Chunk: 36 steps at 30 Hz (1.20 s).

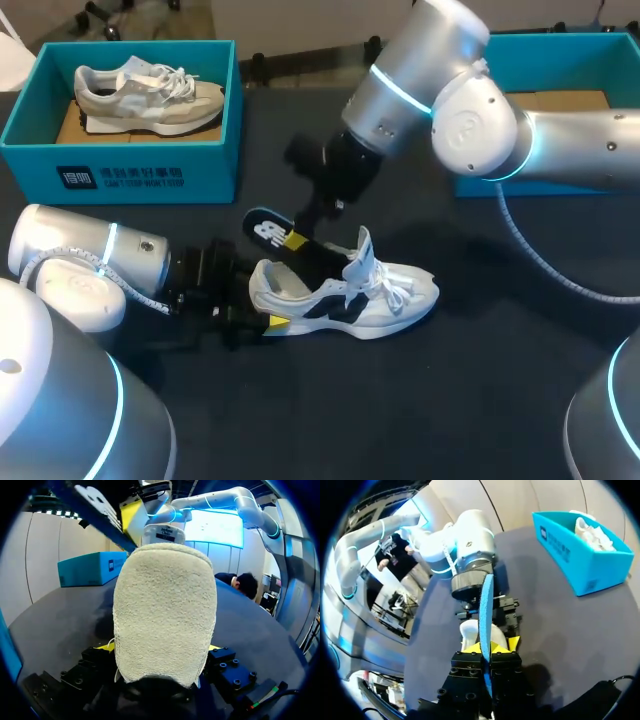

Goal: Take the shoe out of the shoebox, open the shoe tongue, remove and reinsert the insole, then place the shoe into the shoebox

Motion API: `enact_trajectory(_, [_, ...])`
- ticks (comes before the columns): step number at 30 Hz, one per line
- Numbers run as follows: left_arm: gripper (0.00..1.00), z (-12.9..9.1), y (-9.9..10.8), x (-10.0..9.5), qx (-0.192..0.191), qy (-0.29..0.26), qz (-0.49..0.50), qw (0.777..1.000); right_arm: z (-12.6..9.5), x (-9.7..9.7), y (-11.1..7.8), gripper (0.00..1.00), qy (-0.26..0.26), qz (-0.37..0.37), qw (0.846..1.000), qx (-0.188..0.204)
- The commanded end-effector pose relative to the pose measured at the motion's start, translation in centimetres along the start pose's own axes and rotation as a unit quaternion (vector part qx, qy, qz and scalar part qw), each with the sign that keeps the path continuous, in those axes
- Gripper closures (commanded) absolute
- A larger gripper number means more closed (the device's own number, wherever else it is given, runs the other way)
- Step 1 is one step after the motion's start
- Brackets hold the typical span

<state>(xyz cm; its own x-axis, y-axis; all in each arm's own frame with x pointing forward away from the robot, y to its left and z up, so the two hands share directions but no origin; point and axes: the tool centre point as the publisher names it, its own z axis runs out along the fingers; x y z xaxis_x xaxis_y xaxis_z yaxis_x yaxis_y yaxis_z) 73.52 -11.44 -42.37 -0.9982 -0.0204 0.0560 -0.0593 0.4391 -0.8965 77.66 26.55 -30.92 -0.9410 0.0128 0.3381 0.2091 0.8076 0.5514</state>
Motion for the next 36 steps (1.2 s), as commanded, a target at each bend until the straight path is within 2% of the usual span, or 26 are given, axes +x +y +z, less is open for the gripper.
enact_trajectory(1, [1.0, 0.2, 0.5, -0.3, -0.001, 0.0, 0.0, 1.0, -1.6, 0.2, 0.1, 1.0, -0.038, -0.009, 0.999, -0.012])
enact_trajectory(9, [1.0, 0.2, 0.5, -0.3, -0.001, 0.0, 0.0, 1.0, -2.9, -1.4, 1.0, 1.0, -0.084, -0.037, 0.995, -0.04])
enact_trajectory(15, [1.0, 0.2, 0.5, -0.3, -0.001, 0.0, 0.0, 1.0, -4.0, -2.2, 1.5, 1.0, -0.148, -0.061, 0.983, -0.086])
enact_trajectory(19, [1.0, 0.2, 0.5, -0.3, -0.001, 0.0, 0.0, 1.0, -4.8, -2.8, 2.0, 1.0, -0.176, -0.073, 0.977, -0.099])
enact_trajectory(27, [1.0, 0.2, 0.5, -0.3, -0.001, 0.0, 0.0, 1.0, -6.9, -3.5, 3.0, 1.0, -0.249, -0.098, 0.957, -0.114])
enact_trajectory(30, [1.0, 0.2, 0.5, -0.3, -0.001, 0.0, 0.0, 1.0, -8.0, -3.7, 3.4, 1.0, -0.284, -0.11, 0.943, -0.136])
enact_trajectory(36, [1.0, 0.2, 0.5, -0.3, -0.001, 0.0, 0.0, 1.0, -9.8, -3.9, 4.2, 1.0, -0.331, -0.125, 0.923, -0.15])
